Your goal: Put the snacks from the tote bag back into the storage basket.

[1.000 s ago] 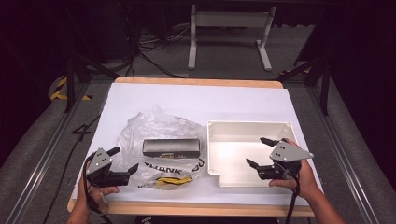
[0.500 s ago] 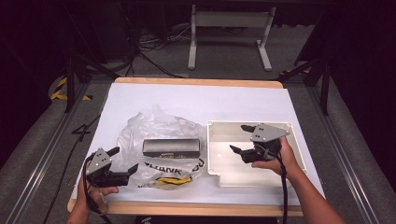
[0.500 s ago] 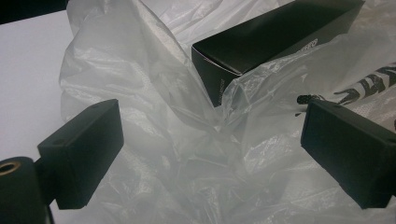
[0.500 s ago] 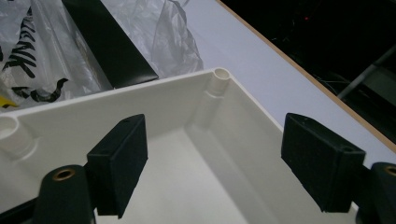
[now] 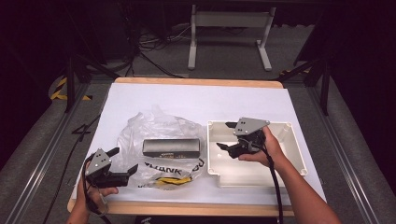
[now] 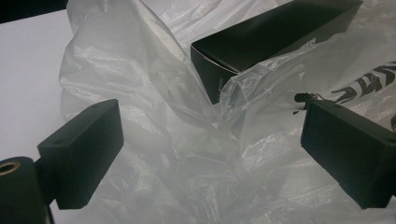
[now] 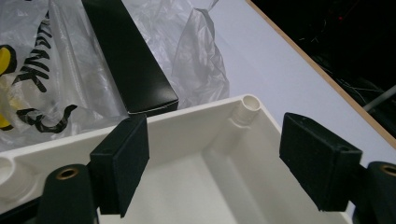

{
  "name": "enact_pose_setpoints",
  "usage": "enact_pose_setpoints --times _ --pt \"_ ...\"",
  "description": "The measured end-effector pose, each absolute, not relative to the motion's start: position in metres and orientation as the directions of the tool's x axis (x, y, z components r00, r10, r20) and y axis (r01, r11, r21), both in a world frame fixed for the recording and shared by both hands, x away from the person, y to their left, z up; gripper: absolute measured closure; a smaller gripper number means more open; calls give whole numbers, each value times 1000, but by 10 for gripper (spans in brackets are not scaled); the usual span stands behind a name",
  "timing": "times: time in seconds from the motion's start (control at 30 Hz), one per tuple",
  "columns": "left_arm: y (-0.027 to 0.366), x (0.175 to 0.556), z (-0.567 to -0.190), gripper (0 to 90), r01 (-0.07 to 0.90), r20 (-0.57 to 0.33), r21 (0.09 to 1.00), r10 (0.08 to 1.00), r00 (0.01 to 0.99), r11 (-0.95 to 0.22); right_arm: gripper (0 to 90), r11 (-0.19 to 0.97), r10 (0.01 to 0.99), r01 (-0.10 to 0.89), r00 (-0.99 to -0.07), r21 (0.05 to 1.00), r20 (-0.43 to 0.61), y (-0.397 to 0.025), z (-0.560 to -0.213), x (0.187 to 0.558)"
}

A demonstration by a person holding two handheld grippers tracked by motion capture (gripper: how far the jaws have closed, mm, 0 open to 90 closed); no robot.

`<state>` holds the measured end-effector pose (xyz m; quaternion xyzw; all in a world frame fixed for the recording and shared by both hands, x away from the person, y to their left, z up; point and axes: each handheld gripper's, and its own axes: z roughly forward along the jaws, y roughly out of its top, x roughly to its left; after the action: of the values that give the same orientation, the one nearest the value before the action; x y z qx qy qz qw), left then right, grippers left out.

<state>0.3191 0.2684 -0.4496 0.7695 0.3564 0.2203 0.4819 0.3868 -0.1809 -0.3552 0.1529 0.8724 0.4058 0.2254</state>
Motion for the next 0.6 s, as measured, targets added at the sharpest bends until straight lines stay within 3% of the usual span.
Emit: enact_pose_setpoints --times 0.23,0.6 --pt "268 318 -449 68 337 -12 901 758 653 -275 235 646 416 81 -871 759 -262 -167 -353 395" --pt "270 316 -450 68 341 -16 900 760 650 -273 285 706 322 48 -910 706 -260 -129 -355 409"
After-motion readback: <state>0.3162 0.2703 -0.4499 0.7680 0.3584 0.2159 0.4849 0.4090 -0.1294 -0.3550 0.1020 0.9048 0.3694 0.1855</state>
